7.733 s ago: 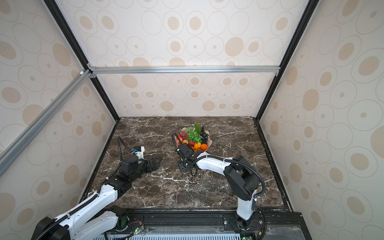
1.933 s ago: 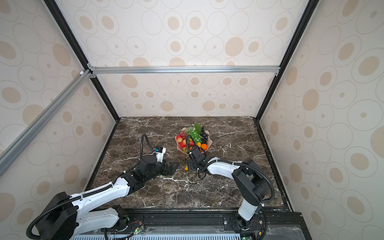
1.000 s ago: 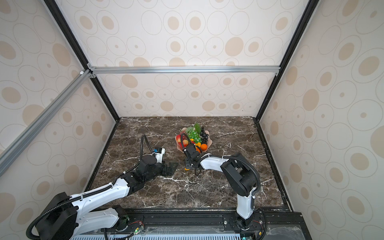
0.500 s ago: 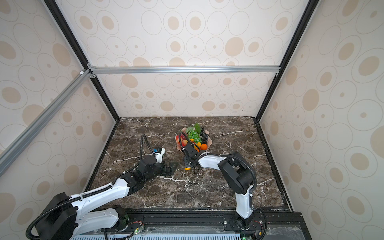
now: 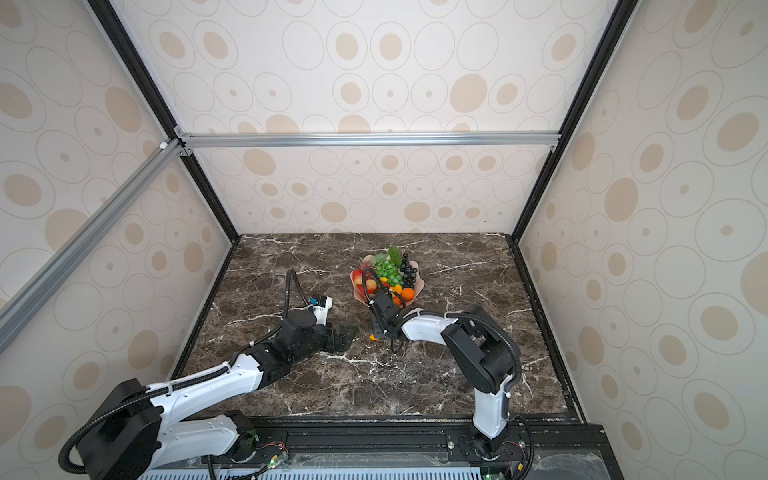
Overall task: Place and organize the fake fruits in the fruit bowl
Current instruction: 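Lift the yellow fruit and carry it over the pink bowl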
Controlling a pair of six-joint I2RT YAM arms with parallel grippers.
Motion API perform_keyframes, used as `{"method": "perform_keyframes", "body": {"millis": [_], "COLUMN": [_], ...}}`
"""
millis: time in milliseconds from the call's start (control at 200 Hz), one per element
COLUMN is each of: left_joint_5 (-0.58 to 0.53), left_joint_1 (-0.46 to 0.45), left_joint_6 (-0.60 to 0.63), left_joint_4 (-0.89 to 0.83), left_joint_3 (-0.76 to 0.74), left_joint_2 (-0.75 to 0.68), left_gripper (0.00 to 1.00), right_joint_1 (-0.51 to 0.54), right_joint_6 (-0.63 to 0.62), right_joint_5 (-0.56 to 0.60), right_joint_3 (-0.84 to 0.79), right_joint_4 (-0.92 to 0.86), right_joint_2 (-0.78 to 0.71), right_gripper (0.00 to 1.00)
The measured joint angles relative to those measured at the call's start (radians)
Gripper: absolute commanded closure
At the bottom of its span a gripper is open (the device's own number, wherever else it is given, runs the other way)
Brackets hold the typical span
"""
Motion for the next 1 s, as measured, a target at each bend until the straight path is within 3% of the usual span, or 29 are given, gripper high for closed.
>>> {"method": "perform_keyframes", "body": {"millis": [275, 495, 680, 1000], "left_joint_5": [0.047, 0.036, 0.032, 0.033], "left_joint_1": [-0.005, -0.003, 0.025, 0.095], "left_joint_6": [0.013, 0.019, 0.019, 0.005], "left_joint_4": [0.066, 0.098, 0.116, 0.124], "left_joint_3": [0.051, 0.127, 0.22, 0.285], "left_joint_2": [0.092, 0.135, 0.2, 0.278], "left_gripper": [0.02, 0.02, 0.02, 0.02], "right_joint_1": [-0.056, -0.121, -0.203, -0.26], "right_joint_6": [0.048, 0.034, -0.007, -0.088], "right_joint_5": [0.013, -0.006, -0.068, -0.173], "right_joint_3": [-0.214, -0.199, -0.063, 0.256], "right_joint_4": [-0.012, -0.034, -0.056, -0.1], "right_joint_2": [-0.255, -0.394, -0.361, -0.099], "right_gripper": [0.76, 0.75, 0.75, 0.75]}}
